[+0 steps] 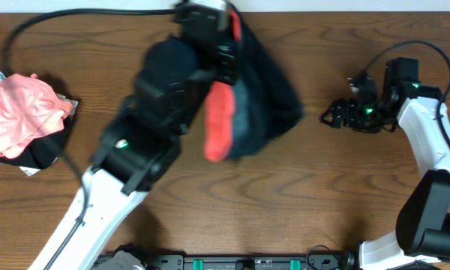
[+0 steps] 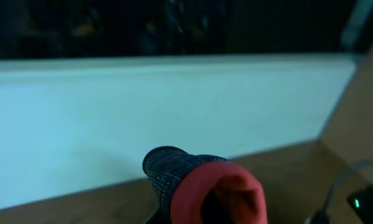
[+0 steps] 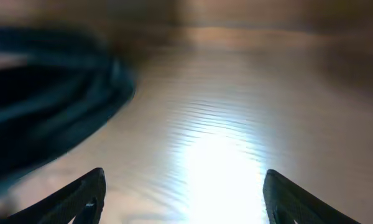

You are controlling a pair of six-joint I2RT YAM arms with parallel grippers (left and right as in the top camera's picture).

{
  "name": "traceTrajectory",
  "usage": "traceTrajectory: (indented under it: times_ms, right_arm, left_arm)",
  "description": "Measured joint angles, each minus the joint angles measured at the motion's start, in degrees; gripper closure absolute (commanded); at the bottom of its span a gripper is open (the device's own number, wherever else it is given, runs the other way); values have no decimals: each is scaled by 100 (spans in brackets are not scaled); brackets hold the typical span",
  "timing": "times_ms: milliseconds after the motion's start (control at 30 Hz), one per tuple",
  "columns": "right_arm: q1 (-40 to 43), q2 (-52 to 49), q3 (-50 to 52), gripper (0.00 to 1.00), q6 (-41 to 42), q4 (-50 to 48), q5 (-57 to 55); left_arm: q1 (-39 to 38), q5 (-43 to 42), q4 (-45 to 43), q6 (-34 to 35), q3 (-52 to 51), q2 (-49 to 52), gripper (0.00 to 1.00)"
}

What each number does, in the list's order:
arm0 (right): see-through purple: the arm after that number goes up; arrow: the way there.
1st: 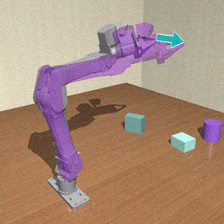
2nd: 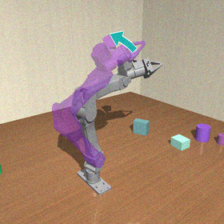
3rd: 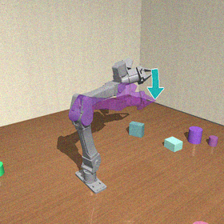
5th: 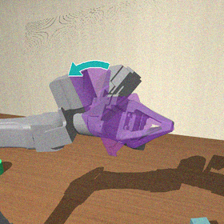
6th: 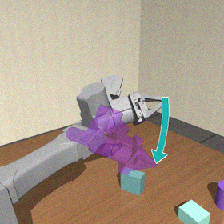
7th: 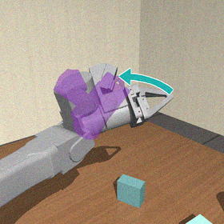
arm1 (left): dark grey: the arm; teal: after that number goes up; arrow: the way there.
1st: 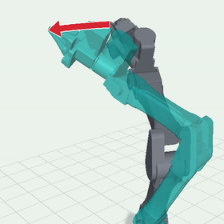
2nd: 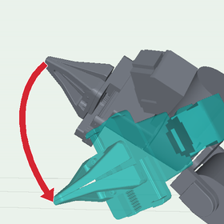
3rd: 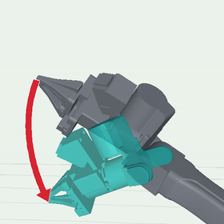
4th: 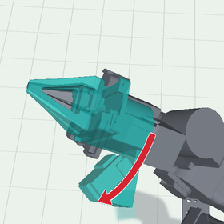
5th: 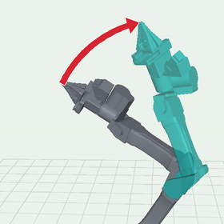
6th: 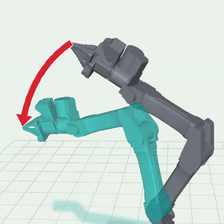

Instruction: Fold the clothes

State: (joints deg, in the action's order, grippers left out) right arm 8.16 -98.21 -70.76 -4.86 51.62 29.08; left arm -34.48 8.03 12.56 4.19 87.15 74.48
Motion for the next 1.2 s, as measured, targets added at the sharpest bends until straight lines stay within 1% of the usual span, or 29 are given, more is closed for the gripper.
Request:
traceTrajectory:
  times_ms: [100, 167, 367, 500, 567, 633, 800, 1000, 1200]
  right_arm:
    - [-293, 72, 0, 18, -391, 7, 437]
    - [-498, 254, 0, 15, -562, -7, 579]
    - [-946, 1056, 0, 12, -833, 24, 651]
    - [-1405, 1276, 0, 12, -1036, 103, 649]
    - [-1606, 1279, 0, 9, -1016, 11, 472]
    - [-1759, 1279, 0, 7, -848, -197, 68]
    - [-1832, 1279, 0, 5, -632, -658, -573]
    - [-1832, 1246, 0, 5, -566, -929, -778]
    - [-1899, 892, 0, 4, -557, -1012, -673]
  left_arm:
    - [203, 13, 144, -2, 0, -133, 94]
    - [264, 20, 243, -2, 0, -127, 94]
    - [278, -87, 260, -4, 0, -81, 94]
    - [278, -332, 262, -114, 0, -98, 94]
    - [278, -376, 264, -219, 0, -140, 94]
    - [278, -380, 271, -317, 0, -254, 94]
    - [278, -380, 367, -431, 197, -785, 94]
    - [278, -389, 354, -450, 756, -1467, 94]
    - [278, -533, 404, -452, 1185, -1810, 94]
